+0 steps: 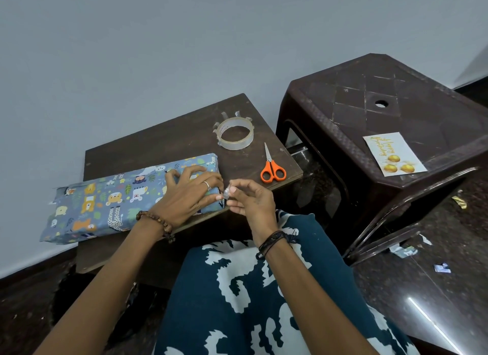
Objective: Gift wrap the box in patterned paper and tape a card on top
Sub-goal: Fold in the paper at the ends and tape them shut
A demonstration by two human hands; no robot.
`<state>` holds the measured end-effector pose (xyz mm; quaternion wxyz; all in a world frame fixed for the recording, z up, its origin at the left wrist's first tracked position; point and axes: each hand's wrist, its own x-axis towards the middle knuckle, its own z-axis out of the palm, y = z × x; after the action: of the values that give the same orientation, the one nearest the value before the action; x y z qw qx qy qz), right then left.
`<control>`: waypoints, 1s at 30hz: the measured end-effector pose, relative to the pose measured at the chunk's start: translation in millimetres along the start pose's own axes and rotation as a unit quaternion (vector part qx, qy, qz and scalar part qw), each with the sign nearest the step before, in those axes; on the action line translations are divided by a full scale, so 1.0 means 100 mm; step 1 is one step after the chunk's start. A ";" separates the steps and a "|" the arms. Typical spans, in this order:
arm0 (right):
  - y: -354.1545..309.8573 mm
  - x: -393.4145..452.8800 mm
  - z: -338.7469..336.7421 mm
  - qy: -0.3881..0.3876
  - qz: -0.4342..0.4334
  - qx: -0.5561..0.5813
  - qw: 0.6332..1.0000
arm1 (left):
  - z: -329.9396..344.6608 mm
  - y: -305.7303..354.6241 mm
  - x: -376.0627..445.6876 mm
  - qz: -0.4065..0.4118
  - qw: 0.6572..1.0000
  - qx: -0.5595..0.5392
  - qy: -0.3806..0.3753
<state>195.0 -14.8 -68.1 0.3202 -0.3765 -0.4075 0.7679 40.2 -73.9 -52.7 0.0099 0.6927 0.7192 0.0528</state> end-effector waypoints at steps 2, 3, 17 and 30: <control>0.02 0.00 0.03 0.011 0.009 0.012 1.000 | 0.00 -0.01 0.00 0.005 1.000 0.006 -0.002; 0.04 0.00 0.05 0.014 0.014 0.019 1.000 | 0.00 -0.02 0.00 0.007 1.000 0.010 -0.001; 0.07 0.00 0.13 0.068 0.003 -0.067 0.995 | 0.00 0.01 0.00 -0.005 1.000 -0.019 0.008; 0.11 -0.08 0.16 0.127 -0.115 -0.304 0.937 | 0.01 0.05 -0.02 -0.004 0.998 -0.038 0.054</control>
<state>183.6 -32.2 -69.2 0.3258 -0.5011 -0.6178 0.5110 45.4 -75.4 -53.5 -0.0030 0.6850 0.7190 0.1173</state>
